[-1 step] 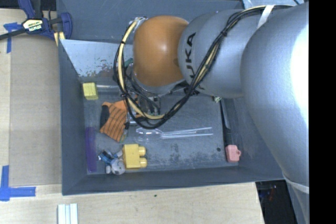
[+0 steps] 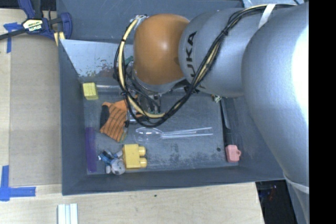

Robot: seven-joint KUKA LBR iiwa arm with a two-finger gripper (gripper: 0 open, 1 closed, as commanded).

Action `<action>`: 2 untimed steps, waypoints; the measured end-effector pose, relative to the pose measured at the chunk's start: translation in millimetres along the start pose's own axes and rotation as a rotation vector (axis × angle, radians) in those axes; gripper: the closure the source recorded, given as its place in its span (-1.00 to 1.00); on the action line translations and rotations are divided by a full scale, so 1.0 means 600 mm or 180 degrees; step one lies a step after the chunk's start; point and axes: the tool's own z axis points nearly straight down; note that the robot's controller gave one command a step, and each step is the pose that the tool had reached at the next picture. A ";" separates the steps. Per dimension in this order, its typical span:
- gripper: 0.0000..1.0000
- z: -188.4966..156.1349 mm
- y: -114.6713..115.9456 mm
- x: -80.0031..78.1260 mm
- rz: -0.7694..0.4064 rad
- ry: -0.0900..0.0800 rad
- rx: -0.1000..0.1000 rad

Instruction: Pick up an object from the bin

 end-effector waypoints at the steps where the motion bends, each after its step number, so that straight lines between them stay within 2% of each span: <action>1: -1.00 0.108 -0.051 -0.069 -0.0081 -0.0003 -0.0002; 2: -1.00 0.101 -0.047 -0.080 -0.0189 -0.0043 -0.0015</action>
Offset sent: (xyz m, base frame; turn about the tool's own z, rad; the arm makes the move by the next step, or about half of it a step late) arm 0.0497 -0.0280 -0.0620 -0.0744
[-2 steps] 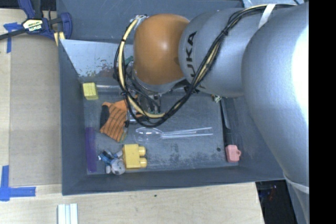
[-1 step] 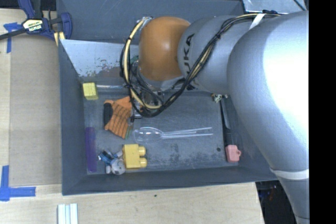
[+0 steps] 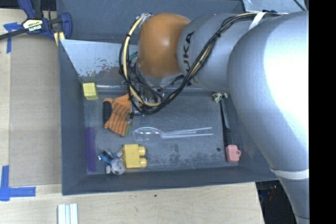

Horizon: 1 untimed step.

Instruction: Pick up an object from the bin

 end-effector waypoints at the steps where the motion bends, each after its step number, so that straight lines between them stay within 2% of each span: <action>1: -1.00 -0.001 -0.001 0.006 0.0071 0.0013 0.0003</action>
Offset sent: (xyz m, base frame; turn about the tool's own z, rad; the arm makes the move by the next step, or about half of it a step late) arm 0.0005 -0.0002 0.0001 0.0028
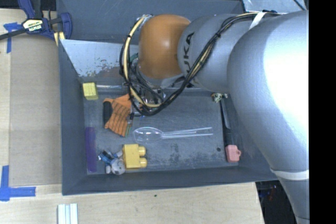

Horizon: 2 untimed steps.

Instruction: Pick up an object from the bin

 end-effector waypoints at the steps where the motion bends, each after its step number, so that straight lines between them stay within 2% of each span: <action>1: -1.00 -0.001 0.001 -0.009 -0.0061 -0.0031 -0.0007; 2: 1.00 -0.004 0.000 -0.004 0.0003 -0.0023 -0.0006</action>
Offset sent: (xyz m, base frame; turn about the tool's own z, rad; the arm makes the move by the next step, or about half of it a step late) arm 0.0001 0.0001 0.0002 0.0005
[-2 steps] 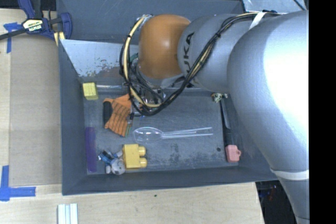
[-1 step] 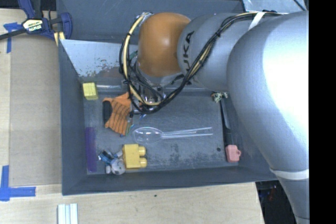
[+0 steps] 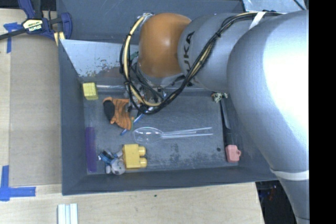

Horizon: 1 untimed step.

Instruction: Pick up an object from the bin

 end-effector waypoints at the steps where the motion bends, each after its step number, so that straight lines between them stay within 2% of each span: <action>1: 1.00 0.000 0.000 0.000 0.0002 0.0000 0.0000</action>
Offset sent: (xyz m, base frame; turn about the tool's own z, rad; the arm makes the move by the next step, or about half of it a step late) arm -0.0002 0.0001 0.0410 0.0004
